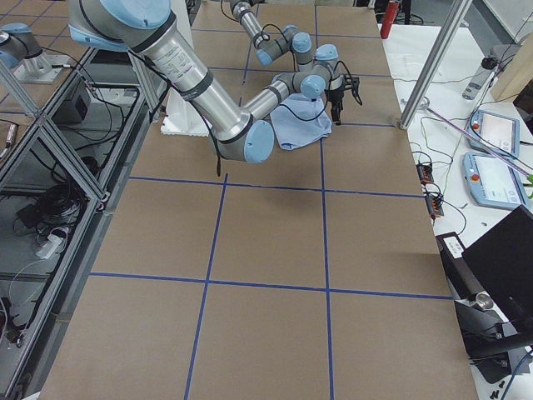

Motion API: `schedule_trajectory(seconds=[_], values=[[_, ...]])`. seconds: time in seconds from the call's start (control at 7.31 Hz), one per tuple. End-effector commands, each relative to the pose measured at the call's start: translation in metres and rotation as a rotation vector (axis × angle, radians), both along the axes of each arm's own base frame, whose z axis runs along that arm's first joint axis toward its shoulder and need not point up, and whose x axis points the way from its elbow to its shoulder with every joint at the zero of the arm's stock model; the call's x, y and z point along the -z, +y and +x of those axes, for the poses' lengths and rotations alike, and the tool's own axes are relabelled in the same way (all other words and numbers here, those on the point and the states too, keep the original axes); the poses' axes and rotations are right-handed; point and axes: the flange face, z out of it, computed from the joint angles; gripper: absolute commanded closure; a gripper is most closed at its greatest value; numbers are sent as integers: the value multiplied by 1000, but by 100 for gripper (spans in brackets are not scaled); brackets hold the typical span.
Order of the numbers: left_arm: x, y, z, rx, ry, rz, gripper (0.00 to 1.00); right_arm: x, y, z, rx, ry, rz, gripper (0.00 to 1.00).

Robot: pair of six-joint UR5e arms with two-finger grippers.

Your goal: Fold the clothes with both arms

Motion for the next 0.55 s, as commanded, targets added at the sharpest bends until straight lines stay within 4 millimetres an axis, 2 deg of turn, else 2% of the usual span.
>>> schedule_trajectory(seconds=[0.0,0.27,0.41], values=[[-21,-46,-35,9,-57,25,0,-4,5,2,3,-2,1,0],[-13,-71,-65,25,-16,76,0,-4,6,1,16,-9,-8,0],[-8,-69,-67,-42,26,87,0,-6,6,2,52,-3,-8,0]])
